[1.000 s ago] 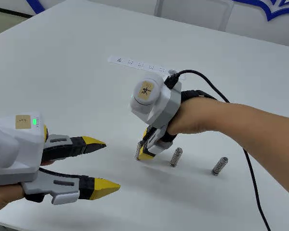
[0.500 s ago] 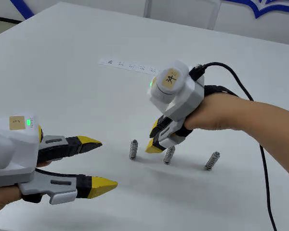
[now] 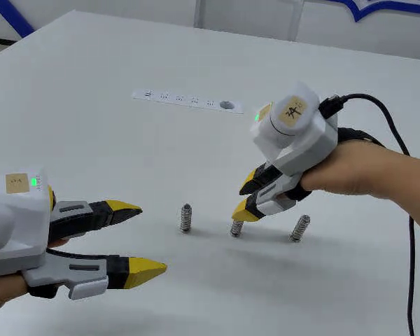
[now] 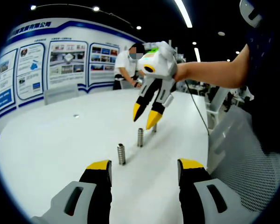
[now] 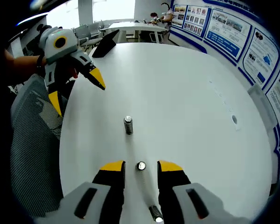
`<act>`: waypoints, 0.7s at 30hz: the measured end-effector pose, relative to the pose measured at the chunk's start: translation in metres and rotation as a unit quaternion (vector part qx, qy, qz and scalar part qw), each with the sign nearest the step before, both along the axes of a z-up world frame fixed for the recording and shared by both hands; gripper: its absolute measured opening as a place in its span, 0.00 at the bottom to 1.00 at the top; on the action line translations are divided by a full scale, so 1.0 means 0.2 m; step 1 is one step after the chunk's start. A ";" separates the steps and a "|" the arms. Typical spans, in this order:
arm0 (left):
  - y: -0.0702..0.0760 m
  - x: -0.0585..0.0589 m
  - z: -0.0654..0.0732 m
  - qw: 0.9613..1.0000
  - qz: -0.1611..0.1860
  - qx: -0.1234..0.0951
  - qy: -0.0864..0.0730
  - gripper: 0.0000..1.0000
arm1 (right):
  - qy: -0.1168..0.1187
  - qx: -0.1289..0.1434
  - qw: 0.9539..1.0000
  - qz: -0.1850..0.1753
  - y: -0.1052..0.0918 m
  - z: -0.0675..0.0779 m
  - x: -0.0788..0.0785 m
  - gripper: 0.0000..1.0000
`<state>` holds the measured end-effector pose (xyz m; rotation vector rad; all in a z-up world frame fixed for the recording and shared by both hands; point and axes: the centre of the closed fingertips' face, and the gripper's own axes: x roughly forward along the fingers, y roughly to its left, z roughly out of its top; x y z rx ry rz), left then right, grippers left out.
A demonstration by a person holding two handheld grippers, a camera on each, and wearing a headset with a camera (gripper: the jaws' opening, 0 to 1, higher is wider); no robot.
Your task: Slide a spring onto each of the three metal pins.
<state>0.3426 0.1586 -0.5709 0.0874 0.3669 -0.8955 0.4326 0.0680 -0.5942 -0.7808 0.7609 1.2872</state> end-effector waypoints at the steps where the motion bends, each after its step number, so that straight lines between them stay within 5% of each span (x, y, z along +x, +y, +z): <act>1: 0.00 0.00 0.00 1.000 0.000 0.000 0.001 0.58 | 0.000 0.002 1.000 -0.003 -0.01 0.00 0.00 0.29; 21: 0.00 0.01 0.00 1.000 0.004 -0.001 0.001 0.62 | -0.013 0.072 0.995 -0.069 -0.17 0.07 -0.07 0.32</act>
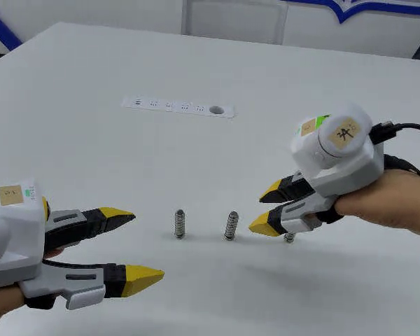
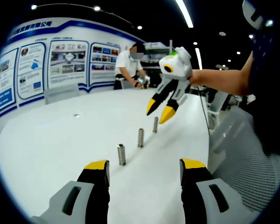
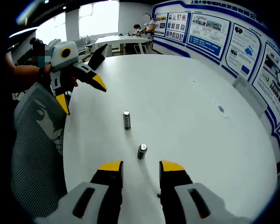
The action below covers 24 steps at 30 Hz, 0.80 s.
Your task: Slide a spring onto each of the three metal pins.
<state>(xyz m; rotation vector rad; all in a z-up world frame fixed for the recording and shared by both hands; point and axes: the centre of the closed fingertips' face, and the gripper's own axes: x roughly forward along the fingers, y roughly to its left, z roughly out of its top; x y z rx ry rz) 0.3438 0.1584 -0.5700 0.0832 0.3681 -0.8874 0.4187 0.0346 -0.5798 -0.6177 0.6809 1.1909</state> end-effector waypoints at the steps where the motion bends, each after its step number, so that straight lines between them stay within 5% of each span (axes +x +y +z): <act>1: 0.00 0.00 0.00 1.000 0.000 0.000 0.000 0.62 | -0.001 0.007 1.000 -0.004 -0.01 0.00 -0.01 0.32; 24: 0.00 -0.01 0.00 1.000 0.005 -0.003 0.002 0.66 | 0.010 0.075 0.994 -0.084 -0.28 -0.03 -0.11 0.35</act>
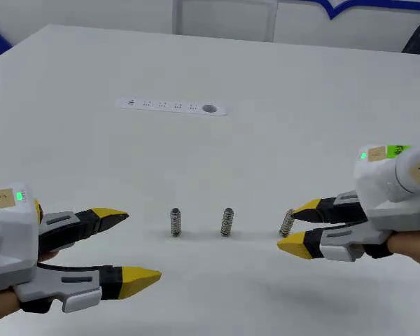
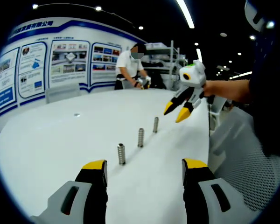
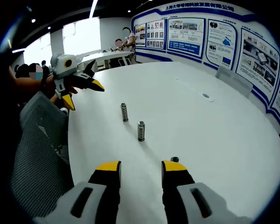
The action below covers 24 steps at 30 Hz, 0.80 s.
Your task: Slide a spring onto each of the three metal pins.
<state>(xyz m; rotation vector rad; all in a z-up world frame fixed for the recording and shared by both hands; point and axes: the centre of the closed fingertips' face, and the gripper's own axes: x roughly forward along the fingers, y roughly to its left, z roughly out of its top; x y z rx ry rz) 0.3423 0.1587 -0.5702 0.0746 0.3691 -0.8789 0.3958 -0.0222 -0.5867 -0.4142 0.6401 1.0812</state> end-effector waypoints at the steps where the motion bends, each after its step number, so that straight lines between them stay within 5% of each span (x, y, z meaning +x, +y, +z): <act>1: 0.00 0.00 0.00 1.000 0.000 0.000 0.000 0.66 | -0.001 0.002 1.000 -0.001 -0.01 0.00 0.00 0.36; 14: -0.02 -0.01 -0.01 1.000 -0.004 0.003 0.005 0.68 | -0.016 0.057 0.998 -0.035 -0.15 0.00 0.00 0.42; 24: -0.01 -0.01 -0.03 1.000 0.000 0.002 0.010 0.68 | -0.047 0.081 0.995 -0.019 -0.16 -0.01 0.00 0.51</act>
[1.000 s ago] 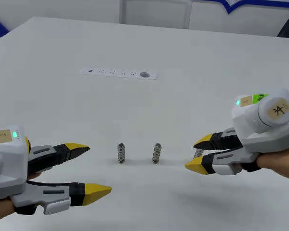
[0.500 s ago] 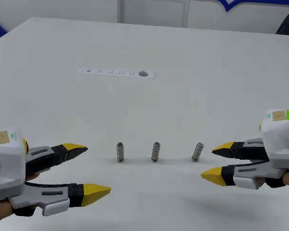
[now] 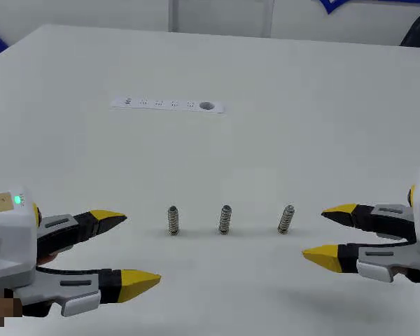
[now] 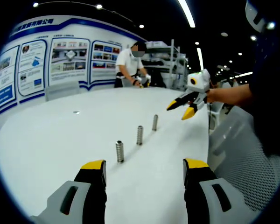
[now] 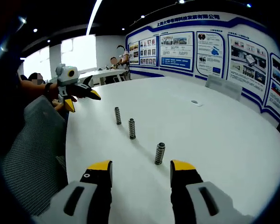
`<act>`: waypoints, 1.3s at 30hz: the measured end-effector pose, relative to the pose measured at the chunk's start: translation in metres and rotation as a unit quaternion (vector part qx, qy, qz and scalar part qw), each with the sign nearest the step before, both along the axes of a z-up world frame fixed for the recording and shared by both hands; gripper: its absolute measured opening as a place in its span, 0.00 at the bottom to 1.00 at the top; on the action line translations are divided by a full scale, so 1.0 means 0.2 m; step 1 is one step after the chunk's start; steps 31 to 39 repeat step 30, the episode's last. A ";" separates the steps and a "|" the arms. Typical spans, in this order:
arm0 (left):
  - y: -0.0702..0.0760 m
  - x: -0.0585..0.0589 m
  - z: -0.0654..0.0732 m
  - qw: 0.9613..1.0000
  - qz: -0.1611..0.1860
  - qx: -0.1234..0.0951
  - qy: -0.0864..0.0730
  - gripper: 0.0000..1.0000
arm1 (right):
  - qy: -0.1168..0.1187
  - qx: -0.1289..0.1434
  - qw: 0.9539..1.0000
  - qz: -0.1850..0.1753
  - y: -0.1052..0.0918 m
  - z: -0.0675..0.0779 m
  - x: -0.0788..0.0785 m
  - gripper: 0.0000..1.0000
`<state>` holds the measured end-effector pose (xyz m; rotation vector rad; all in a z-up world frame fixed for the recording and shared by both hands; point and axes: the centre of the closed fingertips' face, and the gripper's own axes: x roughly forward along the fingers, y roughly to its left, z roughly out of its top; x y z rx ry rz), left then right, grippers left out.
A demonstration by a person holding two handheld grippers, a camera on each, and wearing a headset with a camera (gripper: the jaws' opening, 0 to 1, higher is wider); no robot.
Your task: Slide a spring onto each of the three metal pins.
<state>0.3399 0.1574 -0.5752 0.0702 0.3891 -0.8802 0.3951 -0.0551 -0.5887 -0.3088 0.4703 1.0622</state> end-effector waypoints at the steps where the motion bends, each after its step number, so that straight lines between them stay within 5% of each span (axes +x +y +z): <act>1: 0.00 0.00 0.00 1.000 0.000 0.000 0.001 0.68 | -0.004 0.000 1.000 0.001 0.00 0.00 0.00 0.52; 10: 0.01 0.00 -0.02 1.000 0.002 0.003 0.006 0.68 | -0.007 0.016 1.000 0.005 0.00 -0.02 -0.01 0.58; 39: 0.04 0.01 -0.09 1.000 0.010 0.005 0.022 0.70 | -0.015 0.009 1.000 0.004 -0.06 -0.06 0.01 0.65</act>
